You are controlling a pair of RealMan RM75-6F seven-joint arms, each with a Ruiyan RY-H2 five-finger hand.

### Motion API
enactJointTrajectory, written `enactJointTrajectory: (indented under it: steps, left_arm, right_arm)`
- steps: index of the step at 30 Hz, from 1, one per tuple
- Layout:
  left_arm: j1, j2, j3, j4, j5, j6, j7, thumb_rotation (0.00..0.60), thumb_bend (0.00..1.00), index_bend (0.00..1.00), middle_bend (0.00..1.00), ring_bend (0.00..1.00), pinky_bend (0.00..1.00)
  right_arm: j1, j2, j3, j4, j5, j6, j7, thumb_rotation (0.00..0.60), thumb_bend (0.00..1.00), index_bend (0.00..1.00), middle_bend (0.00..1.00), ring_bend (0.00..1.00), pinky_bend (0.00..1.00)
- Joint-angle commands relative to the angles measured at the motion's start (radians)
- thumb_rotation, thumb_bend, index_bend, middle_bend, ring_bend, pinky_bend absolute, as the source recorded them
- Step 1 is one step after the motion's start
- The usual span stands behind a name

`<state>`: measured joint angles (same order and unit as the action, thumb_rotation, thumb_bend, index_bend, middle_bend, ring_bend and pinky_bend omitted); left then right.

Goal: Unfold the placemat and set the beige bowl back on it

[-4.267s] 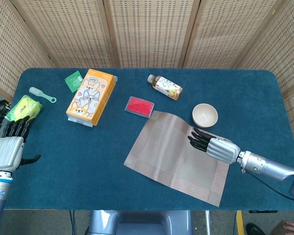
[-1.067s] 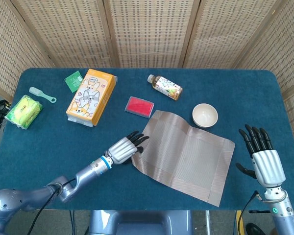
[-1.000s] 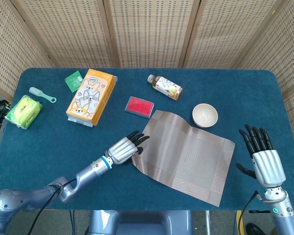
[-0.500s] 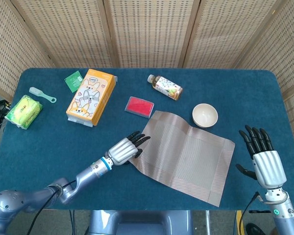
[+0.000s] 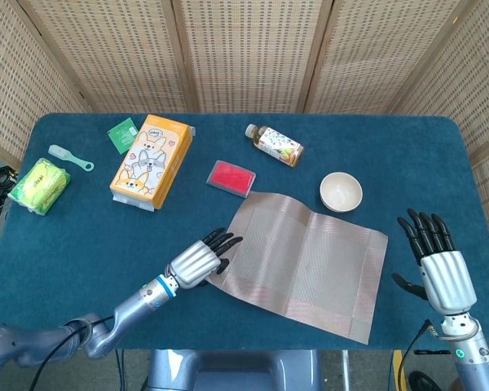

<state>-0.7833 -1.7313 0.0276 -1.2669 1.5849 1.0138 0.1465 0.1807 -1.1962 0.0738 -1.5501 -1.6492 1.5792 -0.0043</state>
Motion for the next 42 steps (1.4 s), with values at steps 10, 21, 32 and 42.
enactJointTrajectory:
  steps: [10,21,32,42]
  left_arm:
    - [0.083,0.177,0.042,-0.354,-0.181,-0.056,0.364,0.600,0.48,0.77,0.00,0.00,0.00]
    - [0.131,0.214,0.089,-0.489,-0.259,-0.048,0.498,0.600,0.50,0.77,0.00,0.00,0.00]
    - [0.144,0.247,0.134,-0.605,-0.317,-0.062,0.597,0.600,0.50,0.77,0.00,0.00,0.00]
    - [0.158,0.276,0.159,-0.665,-0.351,-0.040,0.652,0.600,0.50,0.77,0.00,0.00,0.00]
  right_arm:
    - [-0.008,0.005,0.001,-0.007,-0.013,0.015,0.001,0.600,0.00,0.06,0.00,0.00,0.00]
    - [-0.013,0.009,0.002,-0.009,-0.021,0.023,0.004,0.600,0.00,0.07,0.00,0.00,0.00]
    - [-0.015,0.007,0.002,-0.010,-0.026,0.026,-0.005,0.600,0.00,0.07,0.00,0.00,0.00]
    - [-0.017,0.005,0.001,-0.011,-0.033,0.028,-0.008,0.600,0.00,0.07,0.00,0.00,0.00]
